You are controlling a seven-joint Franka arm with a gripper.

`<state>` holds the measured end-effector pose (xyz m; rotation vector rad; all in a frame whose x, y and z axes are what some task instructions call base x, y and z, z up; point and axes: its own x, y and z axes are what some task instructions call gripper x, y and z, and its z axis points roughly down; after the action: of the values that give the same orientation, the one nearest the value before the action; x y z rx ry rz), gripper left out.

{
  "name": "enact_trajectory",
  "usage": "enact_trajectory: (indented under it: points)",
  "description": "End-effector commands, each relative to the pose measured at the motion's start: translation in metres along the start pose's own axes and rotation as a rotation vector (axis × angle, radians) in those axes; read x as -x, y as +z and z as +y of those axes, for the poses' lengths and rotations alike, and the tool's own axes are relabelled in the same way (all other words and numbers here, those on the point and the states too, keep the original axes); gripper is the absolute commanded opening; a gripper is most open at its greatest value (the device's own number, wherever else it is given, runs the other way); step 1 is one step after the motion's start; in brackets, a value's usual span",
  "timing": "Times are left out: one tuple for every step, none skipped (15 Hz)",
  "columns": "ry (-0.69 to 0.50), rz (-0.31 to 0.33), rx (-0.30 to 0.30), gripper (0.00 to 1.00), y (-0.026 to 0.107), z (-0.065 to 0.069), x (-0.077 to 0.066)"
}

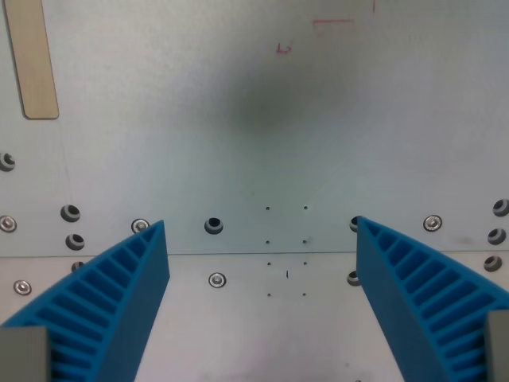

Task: Rotate around base negative y

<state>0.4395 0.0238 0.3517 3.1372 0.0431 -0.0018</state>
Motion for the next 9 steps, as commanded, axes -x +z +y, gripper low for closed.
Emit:
enact_trajectory:
  points:
    - [0.001,0.101,0.003,1.0,-0.0018,0.0001,0.0026]
    - [0.001,0.113,0.003,1.0,-0.0018,0.0001,0.0026]
    - [0.001,0.124,0.004,1.0,-0.0018,0.0001,0.0026]
    - [0.001,0.136,0.004,1.0,-0.0018,0.0001,0.0026]
    - [0.001,0.148,0.004,1.0,-0.0018,0.0001,0.0026]
    - [0.001,0.159,0.005,1.0,-0.0018,0.0001,0.0026]
    - [0.001,0.171,0.005,1.0,-0.0018,0.0001,0.0026]
    - [0.001,0.183,0.005,1.0,-0.0018,0.0001,0.0026]
    - [0.001,0.194,0.006,1.0,-0.0018,0.0001,0.0026]
